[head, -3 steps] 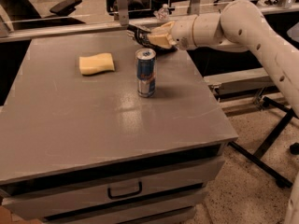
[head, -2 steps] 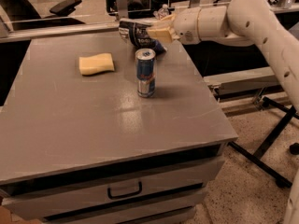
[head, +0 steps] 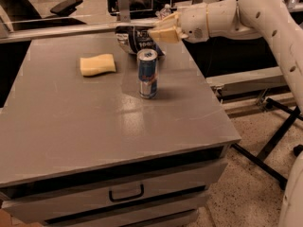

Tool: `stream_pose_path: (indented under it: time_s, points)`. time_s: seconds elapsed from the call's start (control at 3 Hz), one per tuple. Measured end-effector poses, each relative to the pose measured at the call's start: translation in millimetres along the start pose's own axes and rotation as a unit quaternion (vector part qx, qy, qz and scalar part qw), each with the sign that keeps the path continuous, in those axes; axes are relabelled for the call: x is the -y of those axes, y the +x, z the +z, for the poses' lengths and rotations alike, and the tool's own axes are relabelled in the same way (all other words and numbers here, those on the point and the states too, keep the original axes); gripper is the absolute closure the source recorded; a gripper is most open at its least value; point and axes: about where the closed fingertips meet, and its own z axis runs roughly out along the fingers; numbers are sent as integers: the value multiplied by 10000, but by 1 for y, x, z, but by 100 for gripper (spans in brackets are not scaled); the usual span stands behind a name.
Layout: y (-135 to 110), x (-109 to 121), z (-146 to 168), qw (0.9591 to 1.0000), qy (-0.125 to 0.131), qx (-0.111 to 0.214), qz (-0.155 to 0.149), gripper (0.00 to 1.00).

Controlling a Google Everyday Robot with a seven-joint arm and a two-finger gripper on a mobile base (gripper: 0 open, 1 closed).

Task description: Pick blue chip bag

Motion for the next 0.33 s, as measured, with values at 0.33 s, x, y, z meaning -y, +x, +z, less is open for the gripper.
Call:
stream_pose_path:
  time_s: [0.33]
  points:
    - [0, 0, 0, 10000, -1, 0, 0, 100]
